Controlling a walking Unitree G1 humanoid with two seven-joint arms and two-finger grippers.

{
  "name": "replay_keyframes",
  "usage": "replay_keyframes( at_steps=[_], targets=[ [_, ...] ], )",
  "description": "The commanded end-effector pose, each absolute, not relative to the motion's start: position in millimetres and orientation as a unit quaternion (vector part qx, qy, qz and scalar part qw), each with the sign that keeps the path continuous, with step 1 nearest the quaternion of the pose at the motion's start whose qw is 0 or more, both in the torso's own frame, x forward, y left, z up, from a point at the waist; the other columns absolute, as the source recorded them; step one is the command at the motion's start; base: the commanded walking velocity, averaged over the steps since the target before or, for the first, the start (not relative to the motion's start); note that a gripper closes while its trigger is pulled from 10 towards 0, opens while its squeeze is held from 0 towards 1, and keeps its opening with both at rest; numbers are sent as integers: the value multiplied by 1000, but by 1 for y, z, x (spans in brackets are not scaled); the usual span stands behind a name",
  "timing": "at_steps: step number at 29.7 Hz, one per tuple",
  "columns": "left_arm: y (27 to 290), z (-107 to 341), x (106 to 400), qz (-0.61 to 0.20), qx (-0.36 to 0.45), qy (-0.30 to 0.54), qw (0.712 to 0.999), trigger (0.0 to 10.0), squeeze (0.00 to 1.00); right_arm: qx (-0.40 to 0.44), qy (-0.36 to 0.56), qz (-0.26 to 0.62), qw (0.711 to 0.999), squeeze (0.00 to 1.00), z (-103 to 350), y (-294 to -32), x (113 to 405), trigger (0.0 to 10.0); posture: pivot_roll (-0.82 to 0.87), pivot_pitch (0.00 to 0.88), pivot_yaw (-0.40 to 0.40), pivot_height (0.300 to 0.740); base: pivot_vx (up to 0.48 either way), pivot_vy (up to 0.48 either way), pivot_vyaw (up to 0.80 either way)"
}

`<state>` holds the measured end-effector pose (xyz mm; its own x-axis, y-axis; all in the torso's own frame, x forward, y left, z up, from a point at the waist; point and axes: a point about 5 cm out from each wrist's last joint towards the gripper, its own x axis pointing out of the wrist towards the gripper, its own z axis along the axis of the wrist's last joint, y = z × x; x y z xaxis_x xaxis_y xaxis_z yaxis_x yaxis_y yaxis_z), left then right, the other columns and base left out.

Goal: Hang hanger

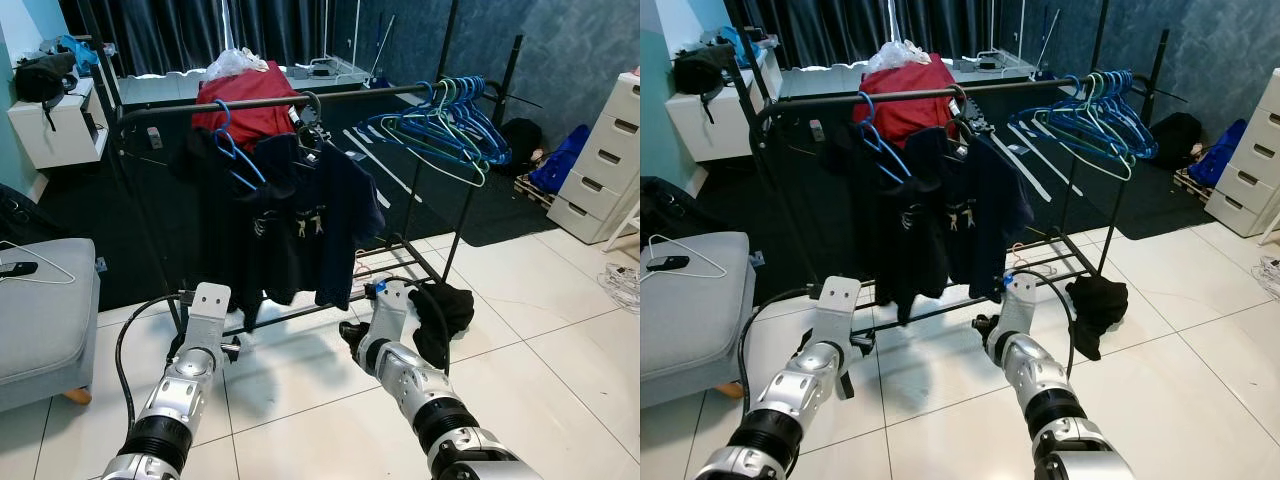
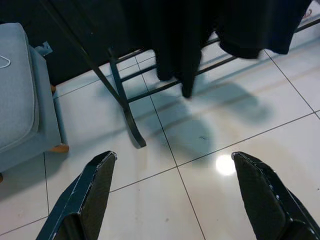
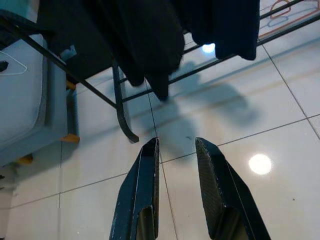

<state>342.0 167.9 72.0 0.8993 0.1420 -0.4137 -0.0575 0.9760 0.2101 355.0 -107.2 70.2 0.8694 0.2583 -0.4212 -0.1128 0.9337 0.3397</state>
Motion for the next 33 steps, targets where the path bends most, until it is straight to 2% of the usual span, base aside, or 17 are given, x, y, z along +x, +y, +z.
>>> replay_keyframes(
  at_steps=[1, 6, 10, 14, 27, 33],
  targets=[
    [171, 70, 342, 58, 99, 222, 968, 10000, 0, 167, 232, 97, 953, 0, 69, -107, 354, 10000, 21, 40, 12, 740, 0, 0, 0],
    [170, 73, 345, 59, 99, 218, 969, 10000, 0, 155, 214, 109, 958, 0, 76, -105, 358, 10000, 27, 48, 4, 740, 0, 0, 0],
    [173, 74, 345, 73, 87, 214, 970, 10000, 0, 125, 196, 77, 970, 0, 79, -114, 359, 10000, 35, 44, -2, 740, 0, 0, 0],
    [173, 76, 346, 74, 96, 210, 970, 10000, 0, 95, 215, 101, 967, 0, 77, -108, 359, 10000, 30, 43, 3, 740, 0, 0, 0],
    [175, 71, 345, 78, 89, 212, 970, 10000, 0, 99, 233, 102, 962, 0, 70, -108, 356, 10000, 25, 25, -4, 740, 0, 0, 0],
    [172, 75, 346, 72, 94, 208, 971, 10000, 0, 85, 245, 105, 960, 0, 70, -108, 357, 10000, 19, 56, -4, 740, 0, 0, 0]
  ],
)
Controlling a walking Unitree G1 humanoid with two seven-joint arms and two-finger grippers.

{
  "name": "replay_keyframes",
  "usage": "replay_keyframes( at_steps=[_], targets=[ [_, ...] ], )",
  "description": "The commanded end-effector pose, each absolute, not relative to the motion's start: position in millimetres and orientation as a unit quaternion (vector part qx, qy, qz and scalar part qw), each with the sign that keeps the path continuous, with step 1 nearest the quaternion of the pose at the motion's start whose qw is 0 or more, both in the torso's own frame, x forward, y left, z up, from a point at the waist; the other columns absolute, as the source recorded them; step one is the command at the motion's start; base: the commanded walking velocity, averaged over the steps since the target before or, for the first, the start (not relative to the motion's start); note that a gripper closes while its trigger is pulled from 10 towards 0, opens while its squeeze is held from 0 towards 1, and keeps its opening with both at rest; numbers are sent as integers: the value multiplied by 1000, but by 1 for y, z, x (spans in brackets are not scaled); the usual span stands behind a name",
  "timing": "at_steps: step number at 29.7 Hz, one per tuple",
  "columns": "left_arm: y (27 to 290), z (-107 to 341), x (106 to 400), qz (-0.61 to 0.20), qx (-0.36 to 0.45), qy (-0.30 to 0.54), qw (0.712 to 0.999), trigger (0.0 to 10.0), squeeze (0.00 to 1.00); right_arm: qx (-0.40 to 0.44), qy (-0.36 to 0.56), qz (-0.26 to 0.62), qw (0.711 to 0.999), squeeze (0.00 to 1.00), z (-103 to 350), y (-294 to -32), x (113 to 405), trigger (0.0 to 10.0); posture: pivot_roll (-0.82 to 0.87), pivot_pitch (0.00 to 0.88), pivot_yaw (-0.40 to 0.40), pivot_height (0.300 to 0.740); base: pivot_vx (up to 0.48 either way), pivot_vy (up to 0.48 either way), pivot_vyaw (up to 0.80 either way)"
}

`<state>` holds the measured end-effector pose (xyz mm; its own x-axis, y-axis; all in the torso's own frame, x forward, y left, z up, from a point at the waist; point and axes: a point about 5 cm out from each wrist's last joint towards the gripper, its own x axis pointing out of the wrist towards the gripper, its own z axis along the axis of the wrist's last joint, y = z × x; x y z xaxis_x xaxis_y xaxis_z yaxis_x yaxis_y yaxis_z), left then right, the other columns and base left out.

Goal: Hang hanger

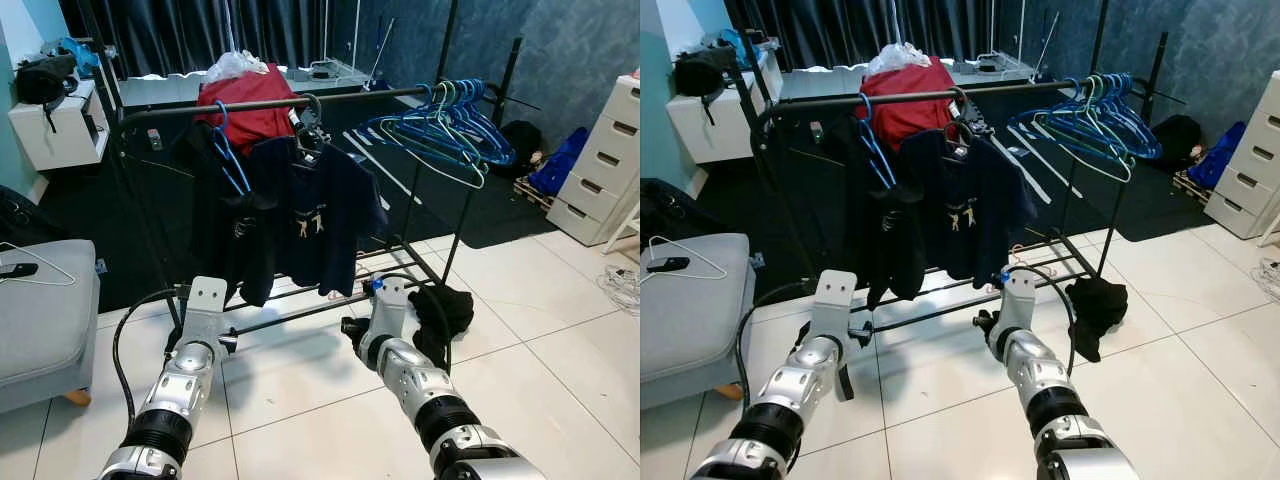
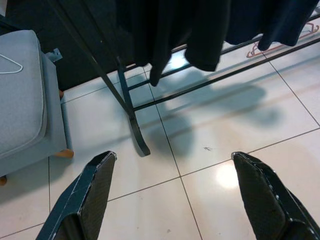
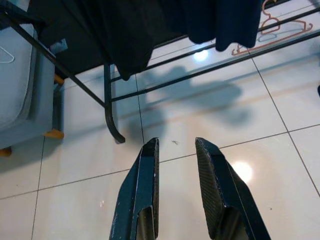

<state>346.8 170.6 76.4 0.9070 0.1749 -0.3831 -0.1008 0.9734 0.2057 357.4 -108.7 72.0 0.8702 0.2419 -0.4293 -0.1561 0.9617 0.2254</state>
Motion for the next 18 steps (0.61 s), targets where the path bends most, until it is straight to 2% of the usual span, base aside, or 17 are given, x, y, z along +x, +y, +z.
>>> replay_keyframes(
  at_steps=[1, 4, 5, 6, 9, 12, 14, 18],
  targets=[
    [174, 76, 347, 77, 94, 206, 971, 10000, 0, 85, 247, 101, 960, 0, 69, -110, 357, 10000, 16, 55, -2, 740, 0, 0, 0],
    [177, 75, 346, 83, 89, 208, 971, 10000, 0, 94, 248, 91, 960, 0, 68, -113, 356, 10000, 11, 45, 2, 740, 0, 0, 0],
    [179, 74, 345, 86, 85, 208, 971, 10000, 0, 99, 247, 86, 960, 0, 67, -113, 355, 10000, 14, 8, 7, 740, 0, 0, 0],
    [179, 74, 345, 86, 85, 208, 971, 10000, 0, 99, 247, 86, 960, 0, 67, -113, 355, 10000, 14, 8, 7, 740, 0, 0, 0],
    [176, 74, 347, 78, 89, 208, 971, 10000, 0, 97, 247, 87, 960, 0, 68, -111, 356, 10000, 17, 42, 6, 740, 0, 0, 0],
    [176, 76, 348, 78, 95, 206, 971, 10000, 0, 80, 242, 86, 963, 0, 70, -111, 358, 10000, 15, 28, 11, 740, 0, 0, 0],
    [178, 77, 349, 84, 92, 205, 971, 10000, 0, 73, 238, 81, 965, 0, 72, -111, 359, 10000, 7, 20, 37, 740, 0, 0, 0],
    [177, 78, 352, 76, 91, 210, 970, 10000, 0, 84, 232, 109, 963, 0, 78, -101, 362, 10000, 8, 63, 67, 740, 0, 0, 0]
  ],
)
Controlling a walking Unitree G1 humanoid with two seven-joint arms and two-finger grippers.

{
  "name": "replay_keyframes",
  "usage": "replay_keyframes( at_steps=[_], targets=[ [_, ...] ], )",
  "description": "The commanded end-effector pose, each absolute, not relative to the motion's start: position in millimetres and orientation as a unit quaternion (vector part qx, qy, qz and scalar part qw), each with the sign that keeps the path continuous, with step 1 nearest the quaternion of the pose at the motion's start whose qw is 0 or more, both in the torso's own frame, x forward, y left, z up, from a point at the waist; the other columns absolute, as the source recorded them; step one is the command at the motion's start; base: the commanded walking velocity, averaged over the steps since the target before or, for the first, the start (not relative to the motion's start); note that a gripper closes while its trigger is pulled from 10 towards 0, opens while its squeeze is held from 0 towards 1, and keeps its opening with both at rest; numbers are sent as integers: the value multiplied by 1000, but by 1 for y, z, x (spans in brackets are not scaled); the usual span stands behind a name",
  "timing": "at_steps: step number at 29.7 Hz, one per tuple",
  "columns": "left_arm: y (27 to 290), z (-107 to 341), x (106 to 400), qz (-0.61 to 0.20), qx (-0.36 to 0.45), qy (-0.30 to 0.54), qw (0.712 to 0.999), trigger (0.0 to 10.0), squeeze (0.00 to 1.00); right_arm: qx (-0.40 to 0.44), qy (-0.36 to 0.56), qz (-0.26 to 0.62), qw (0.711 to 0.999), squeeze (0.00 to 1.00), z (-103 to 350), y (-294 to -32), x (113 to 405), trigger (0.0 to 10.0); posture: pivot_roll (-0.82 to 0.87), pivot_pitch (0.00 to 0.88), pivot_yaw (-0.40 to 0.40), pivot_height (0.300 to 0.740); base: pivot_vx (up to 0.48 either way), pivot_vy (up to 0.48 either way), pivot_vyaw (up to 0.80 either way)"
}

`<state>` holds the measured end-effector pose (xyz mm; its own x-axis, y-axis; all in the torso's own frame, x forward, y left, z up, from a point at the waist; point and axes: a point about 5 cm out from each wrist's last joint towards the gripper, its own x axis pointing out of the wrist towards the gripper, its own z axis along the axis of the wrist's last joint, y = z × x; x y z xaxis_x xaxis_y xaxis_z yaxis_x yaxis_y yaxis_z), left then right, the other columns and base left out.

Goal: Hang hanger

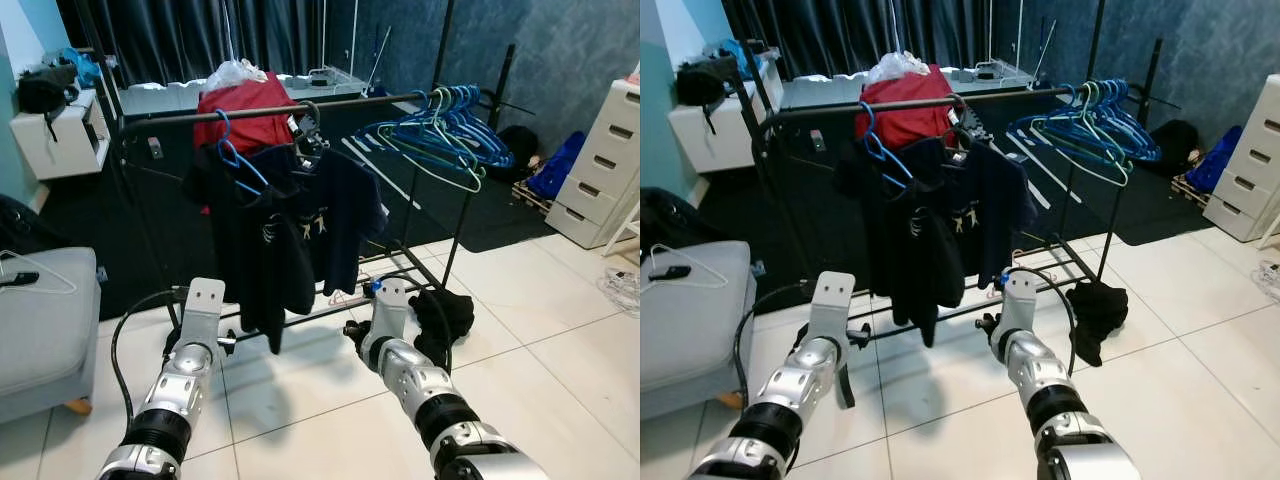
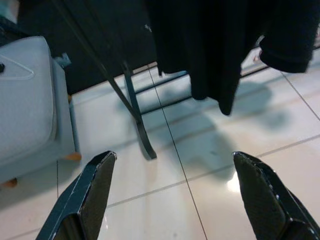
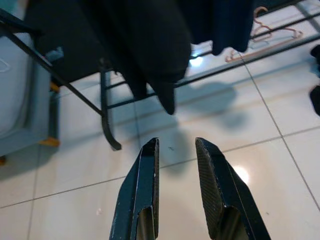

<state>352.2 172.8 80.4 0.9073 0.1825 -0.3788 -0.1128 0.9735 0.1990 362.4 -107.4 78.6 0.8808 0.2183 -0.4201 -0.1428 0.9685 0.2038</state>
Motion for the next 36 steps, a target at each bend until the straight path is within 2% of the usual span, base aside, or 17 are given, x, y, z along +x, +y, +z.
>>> replay_keyframes(
  at_steps=[1, 4, 9, 12, 14, 16, 17, 23, 28, 31, 36],
  targets=[
    [177, 78, 352, 76, 91, 210, 970, 10000, 0, 84, 232, 109, 963, 0, 78, -101, 362, 10000, 8, 63, 67, 740, 0, 0, 0],
    [172, 83, 356, 60, 116, 201, 971, 10000, 0, 103, 245, 102, 959, 0, 76, -105, 362, 10000, 16, 42, 70, 740, 0, 0, 0],
    [172, 83, 357, 63, 112, 201, 971, 10000, 0, 125, 253, 85, 956, 0, 73, -110, 361, 10000, 18, 44, 69, 740, 0, 0, 0],
    [172, 83, 357, 63, 108, 203, 971, 10000, 0, 109, 259, 93, 955, 0, 74, -106, 362, 10000, 25, 57, 16, 740, 0, 0, 0],
    [174, 82, 356, 68, 105, 201, 971, 10000, 0, 88, 256, 86, 959, 0, 75, -107, 362, 10000, 24, 41, 9, 740, 0, 0, 0],
    [175, 82, 356, 72, 103, 200, 972, 10000, 0, 73, 254, 80, 961, 0, 75, -108, 363, 10000, 24, 41, 9, 740, 0, 0, 0],
    [177, 79, 354, 75, 100, 204, 971, 10000, 0, 81, 255, 67, 961, 0, 72, -110, 361, 10000, 9, 10, 17, 740, 0, 0, 0],
    [174, 75, 355, 59, 102, 216, 969, 10000, 0, 103, 260, 57, 958, 0, 71, -114, 362, 10000, 1, 14, 36, 740, 0, 0, 0],
    [176, 80, 358, 76, 37, 200, 976, 10000, 0, 139, 225, 54, 963, 0, 88, -113, 372, 10000, 3, 0, 22, 740, 0, 0, 0],
    [180, 89, 362, 93, 47, 181, 978, 10000, 0, 49, 226, 77, 970, 0, 88, -119, 371, 10000, 7, 54, -3, 740, 0, 0, 0],
    [180, 88, 360, 82, 26, 177, 980, 10000, 0, 48, 215, 63, 973, 0, 84, -124, 368, 10000, 3, 54, 0, 740, 0, 0, 0]
  ],
)
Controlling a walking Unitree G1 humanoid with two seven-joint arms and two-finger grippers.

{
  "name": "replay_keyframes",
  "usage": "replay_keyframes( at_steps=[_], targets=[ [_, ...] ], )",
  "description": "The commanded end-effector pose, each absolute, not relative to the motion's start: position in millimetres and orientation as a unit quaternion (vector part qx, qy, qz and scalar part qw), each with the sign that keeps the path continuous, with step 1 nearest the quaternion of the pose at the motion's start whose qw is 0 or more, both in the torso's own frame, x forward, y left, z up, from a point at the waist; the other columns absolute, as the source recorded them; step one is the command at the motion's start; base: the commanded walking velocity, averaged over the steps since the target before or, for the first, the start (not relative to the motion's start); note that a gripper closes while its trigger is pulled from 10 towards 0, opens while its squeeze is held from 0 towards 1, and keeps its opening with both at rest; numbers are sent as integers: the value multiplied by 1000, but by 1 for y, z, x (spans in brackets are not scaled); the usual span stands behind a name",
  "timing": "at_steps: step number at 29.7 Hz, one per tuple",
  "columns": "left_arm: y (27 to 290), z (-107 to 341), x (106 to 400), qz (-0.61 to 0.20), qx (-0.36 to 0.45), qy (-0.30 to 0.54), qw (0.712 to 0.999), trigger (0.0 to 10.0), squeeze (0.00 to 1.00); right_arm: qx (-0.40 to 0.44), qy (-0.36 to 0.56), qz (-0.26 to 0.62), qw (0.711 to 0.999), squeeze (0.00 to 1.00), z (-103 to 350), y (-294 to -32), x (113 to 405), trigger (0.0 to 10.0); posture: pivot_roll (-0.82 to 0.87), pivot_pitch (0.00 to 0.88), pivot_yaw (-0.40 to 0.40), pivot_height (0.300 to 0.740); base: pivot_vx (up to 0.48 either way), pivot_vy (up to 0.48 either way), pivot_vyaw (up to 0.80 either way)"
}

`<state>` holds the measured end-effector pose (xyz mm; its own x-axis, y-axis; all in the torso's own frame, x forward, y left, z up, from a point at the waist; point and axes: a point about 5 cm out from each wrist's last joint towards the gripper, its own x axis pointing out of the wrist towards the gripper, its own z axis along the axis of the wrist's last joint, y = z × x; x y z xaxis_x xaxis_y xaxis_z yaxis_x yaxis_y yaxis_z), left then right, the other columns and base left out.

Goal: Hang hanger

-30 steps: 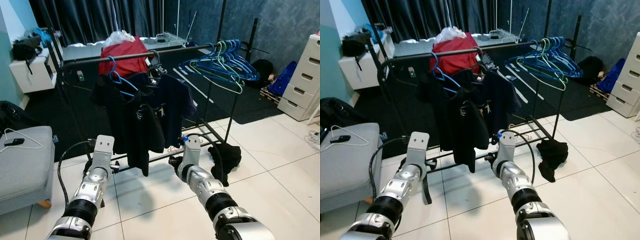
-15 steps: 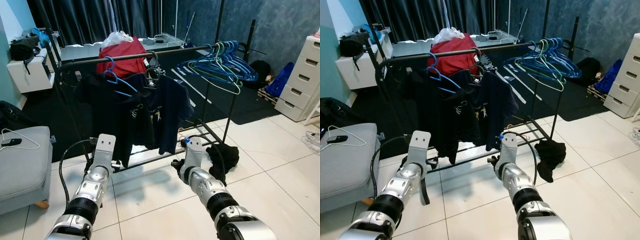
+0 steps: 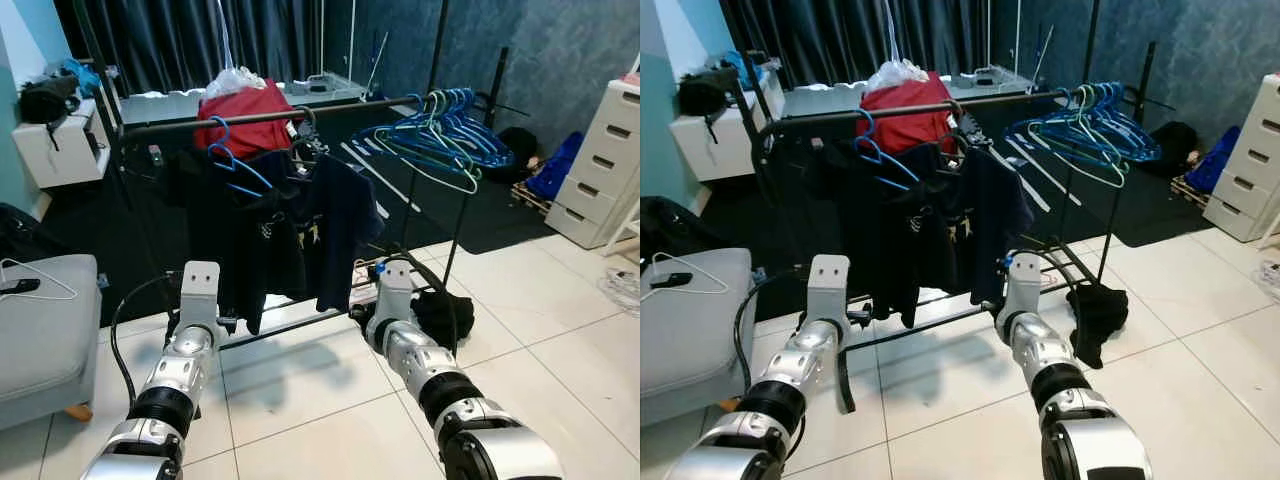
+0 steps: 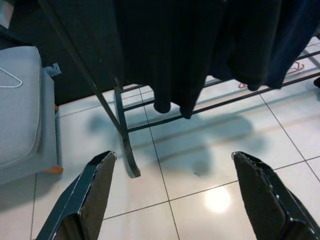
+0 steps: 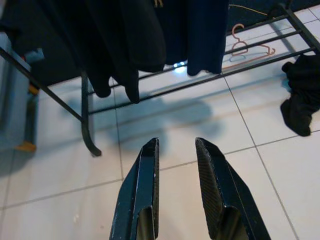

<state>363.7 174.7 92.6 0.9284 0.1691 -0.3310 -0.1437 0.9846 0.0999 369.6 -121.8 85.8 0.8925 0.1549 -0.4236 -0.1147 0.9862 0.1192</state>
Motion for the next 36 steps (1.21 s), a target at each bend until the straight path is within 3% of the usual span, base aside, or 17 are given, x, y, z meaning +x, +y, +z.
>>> replay_keyframes(
  at_steps=[1, 2, 6, 11, 14, 19, 21, 24, 25, 29, 30, 32, 36],
  targets=[
    [180, 87, 357, 84, 26, 175, 981, 10000, 0, 67, 211, 51, 974, 0, 82, -126, 367, 10000, 3, 54, 0, 740, 0, 0, 0],
    [184, 85, 352, 110, 19, 172, 979, 10000, 0, 94, 196, 27, 976, 0, 82, -131, 366, 10000, 7, 78, 2, 740, 0, 0, 0],
    [201, 85, 343, 169, -5, 147, 975, 10000, 0, 151, 109, -73, 980, 0, 98, -150, 370, 10000, 5, 10, 11, 740, 0, 0, 0],
    [196, 92, 351, 133, -20, 135, 982, 10000, 0, 190, 69, -35, 979, 0, 107, -141, 371, 10000, 13, 41, -4, 740, 0, 0, 0],
    [187, 101, 357, 105, -29, 112, 988, 10000, 0, 121, 91, 16, 988, 0, 110, -129, 374, 10000, 11, 46, -24, 740, 0, 0, 0],
    [184, 95, 348, 125, -26, 119, 985, 10000, 0, 80, 132, 47, 987, 0, 100, -123, 370, 10000, 32, 40, -35, 740, 0, 0, 0],
    [187, 94, 345, 133, -35, 119, 983, 10000, 0, 79, 127, 47, 988, 0, 101, -122, 370, 10000, 22, 83, -32, 740, 0, 0, 0],
    [192, 89, 341, 153, -64, 133, 977, 10000, 0, 100, 140, 47, 984, 0, 97, -121, 367, 10000, 34, 79, -24, 740, 0, 0, 0],
    [191, 90, 340, 142, -78, 131, 978, 10000, 0, 118, 143, 34, 982, 0, 93, -123, 365, 10000, 39, 7, -18, 740, 0, 0, 0],
    [188, 95, 342, 112, -73, 116, 984, 10000, 0, 133, 137, 32, 981, 0, 92, -124, 362, 10000, 39, 7, -18, 740, 0, 0, 0],
    [192, 94, 342, 130, -71, 123, 981, 10000, 0, 116, 132, 29, 984, 0, 90, -128, 361, 10000, 41, 83, -5, 740, 0, 0, 0],
    [195, 92, 343, 146, -45, 130, 980, 10000, 0, 96, 130, 27, 986, 0, 89, -128, 361, 10000, 46, 39, -2, 740, 0, 0, 0],
    [191, 89, 346, 141, -6, 151, 979, 10000, 0, 62, 144, 36, 987, 0, 90, -123, 361, 10000, 36, 73, -2, 740, 0, 0, 0]
  ],
)
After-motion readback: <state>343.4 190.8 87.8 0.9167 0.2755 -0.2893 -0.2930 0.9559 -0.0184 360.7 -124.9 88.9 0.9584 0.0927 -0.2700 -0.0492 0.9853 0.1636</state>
